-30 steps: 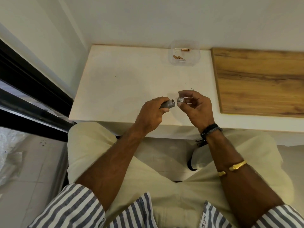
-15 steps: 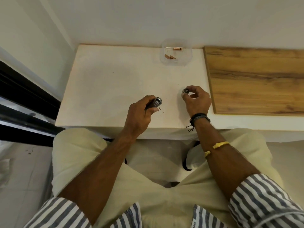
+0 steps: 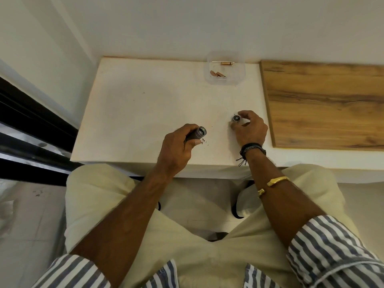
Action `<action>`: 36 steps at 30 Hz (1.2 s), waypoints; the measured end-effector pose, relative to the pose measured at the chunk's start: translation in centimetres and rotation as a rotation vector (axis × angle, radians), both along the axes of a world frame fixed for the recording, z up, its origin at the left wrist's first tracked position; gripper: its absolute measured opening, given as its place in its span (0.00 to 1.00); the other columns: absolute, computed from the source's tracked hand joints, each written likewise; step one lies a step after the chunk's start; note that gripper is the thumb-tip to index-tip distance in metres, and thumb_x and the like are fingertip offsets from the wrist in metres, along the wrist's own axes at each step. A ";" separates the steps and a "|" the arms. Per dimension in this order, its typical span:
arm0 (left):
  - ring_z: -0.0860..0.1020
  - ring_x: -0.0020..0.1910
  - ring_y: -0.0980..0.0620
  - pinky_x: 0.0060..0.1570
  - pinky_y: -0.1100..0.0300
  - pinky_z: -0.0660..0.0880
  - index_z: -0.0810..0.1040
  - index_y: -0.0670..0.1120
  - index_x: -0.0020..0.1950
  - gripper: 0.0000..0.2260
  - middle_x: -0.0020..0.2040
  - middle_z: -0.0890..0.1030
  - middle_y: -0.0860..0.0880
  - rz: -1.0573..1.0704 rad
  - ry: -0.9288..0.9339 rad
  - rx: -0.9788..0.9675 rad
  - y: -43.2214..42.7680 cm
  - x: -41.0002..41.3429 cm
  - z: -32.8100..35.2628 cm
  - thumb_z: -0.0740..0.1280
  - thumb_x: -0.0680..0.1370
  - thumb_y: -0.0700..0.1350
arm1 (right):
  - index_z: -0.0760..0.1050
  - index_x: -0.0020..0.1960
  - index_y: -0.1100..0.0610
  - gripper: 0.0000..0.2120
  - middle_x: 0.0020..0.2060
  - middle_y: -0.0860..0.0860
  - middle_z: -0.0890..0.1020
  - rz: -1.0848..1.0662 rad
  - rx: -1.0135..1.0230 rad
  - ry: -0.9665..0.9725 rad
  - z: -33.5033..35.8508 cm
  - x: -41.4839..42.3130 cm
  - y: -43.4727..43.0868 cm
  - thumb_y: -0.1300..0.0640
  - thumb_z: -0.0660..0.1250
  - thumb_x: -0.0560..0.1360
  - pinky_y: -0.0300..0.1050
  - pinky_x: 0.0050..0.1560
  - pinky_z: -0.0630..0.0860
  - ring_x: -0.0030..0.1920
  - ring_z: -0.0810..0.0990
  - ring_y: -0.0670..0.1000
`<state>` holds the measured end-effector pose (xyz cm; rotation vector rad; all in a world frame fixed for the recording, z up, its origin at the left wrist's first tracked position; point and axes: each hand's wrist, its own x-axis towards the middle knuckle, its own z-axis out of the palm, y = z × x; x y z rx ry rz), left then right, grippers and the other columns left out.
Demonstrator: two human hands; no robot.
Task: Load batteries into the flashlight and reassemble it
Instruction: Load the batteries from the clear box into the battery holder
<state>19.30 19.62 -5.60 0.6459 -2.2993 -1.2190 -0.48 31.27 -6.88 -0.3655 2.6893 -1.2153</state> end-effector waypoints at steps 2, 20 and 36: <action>0.80 0.49 0.55 0.51 0.62 0.76 0.78 0.49 0.60 0.11 0.51 0.83 0.55 -0.010 -0.012 -0.013 0.0 0.0 0.2 0.70 0.78 0.40 | 0.81 0.59 0.51 0.15 0.55 0.49 0.82 -0.030 -0.070 0.030 0.5 0.7 0.3 0.53 0.77 0.73 0.44 0.48 0.78 0.42 0.80 0.48; 0.76 0.53 0.42 0.57 0.48 0.67 0.81 0.44 0.60 0.15 0.53 0.81 0.44 -0.180 -0.268 -0.875 0.3 -1.1 4.4 0.64 0.76 0.34 | 0.79 0.62 0.67 0.12 0.55 0.63 0.85 0.217 -0.737 -1.074 3.3 6.3 2.0 0.64 0.66 0.81 0.47 0.52 0.84 0.55 0.86 0.61; 0.78 0.51 0.45 0.57 0.52 0.67 0.81 0.48 0.60 0.14 0.52 0.83 0.48 -0.084 -0.259 -0.733 -0.9 -1.6 4.1 0.69 0.76 0.36 | 0.81 0.55 0.68 0.09 0.47 0.63 0.86 0.021 -0.855 -1.020 3.3 5.7 2.3 0.66 0.71 0.76 0.44 0.44 0.85 0.47 0.88 0.59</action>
